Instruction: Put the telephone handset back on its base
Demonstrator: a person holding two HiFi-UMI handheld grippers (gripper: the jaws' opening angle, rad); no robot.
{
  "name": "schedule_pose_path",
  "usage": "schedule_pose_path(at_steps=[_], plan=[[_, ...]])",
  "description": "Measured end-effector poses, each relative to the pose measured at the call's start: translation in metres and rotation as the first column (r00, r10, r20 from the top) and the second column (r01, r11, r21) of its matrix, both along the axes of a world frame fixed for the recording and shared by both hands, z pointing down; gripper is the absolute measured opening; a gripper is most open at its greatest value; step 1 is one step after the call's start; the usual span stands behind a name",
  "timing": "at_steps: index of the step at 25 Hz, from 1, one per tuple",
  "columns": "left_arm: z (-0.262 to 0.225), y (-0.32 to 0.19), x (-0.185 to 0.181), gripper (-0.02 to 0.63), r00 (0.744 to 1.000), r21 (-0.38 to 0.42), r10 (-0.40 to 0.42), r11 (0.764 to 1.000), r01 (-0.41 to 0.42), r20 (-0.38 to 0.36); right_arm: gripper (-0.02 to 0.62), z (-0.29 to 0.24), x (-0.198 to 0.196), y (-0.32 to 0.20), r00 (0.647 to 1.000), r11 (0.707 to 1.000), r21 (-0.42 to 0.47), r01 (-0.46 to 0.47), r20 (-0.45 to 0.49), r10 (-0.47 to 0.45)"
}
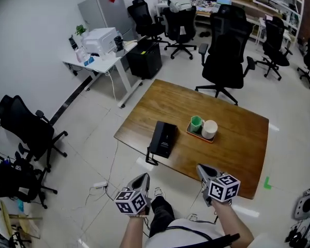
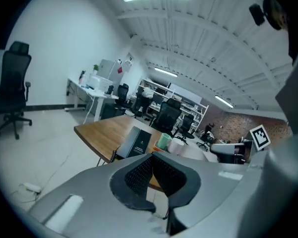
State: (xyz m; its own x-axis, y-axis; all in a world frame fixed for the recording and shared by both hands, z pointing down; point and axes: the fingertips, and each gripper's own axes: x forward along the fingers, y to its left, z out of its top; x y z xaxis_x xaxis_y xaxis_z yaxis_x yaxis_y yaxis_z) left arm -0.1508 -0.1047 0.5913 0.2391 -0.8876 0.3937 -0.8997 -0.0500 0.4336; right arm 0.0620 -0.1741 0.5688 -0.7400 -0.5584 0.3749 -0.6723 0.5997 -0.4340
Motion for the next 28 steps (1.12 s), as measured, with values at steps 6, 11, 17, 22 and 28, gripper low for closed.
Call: schedule_pose_path(at_steps=[6, 11, 17, 22, 28], plan=[[0.009, 0.050, 0.038, 0.005, 0.992, -0.037, -0.084, 0.995, 0.088, 0.094, 0.011, -0.008, 0.004, 0.041, 0.997, 0.996, 0.036, 0.081, 0.004, -0.081], [0.016, 0.075, 0.072, 0.005, 0.986, -0.060, -0.098, 0.993, 0.106, 0.132, 0.011, -0.011, 0.004, 0.078, 0.993, 0.992, 0.046, 0.118, 0.002, -0.118], [0.015, 0.090, 0.094, 0.005, 0.986, -0.055, -0.090, 0.994, 0.099, 0.141, 0.012, -0.009, -0.006, 0.114, 0.983, 0.981, 0.057, 0.185, -0.019, -0.184], [0.013, 0.103, 0.101, 0.005, 0.986, -0.047, -0.098, 0.993, 0.105, 0.136, 0.012, -0.007, -0.011, 0.137, 0.971, 0.969, 0.065, 0.238, -0.045, -0.236], [0.012, 0.116, 0.105, 0.005, 0.985, -0.046, -0.105, 0.993, 0.112, 0.134, 0.012, -0.009, -0.006, 0.149, 0.968, 0.965, 0.086, 0.248, -0.065, -0.243]])
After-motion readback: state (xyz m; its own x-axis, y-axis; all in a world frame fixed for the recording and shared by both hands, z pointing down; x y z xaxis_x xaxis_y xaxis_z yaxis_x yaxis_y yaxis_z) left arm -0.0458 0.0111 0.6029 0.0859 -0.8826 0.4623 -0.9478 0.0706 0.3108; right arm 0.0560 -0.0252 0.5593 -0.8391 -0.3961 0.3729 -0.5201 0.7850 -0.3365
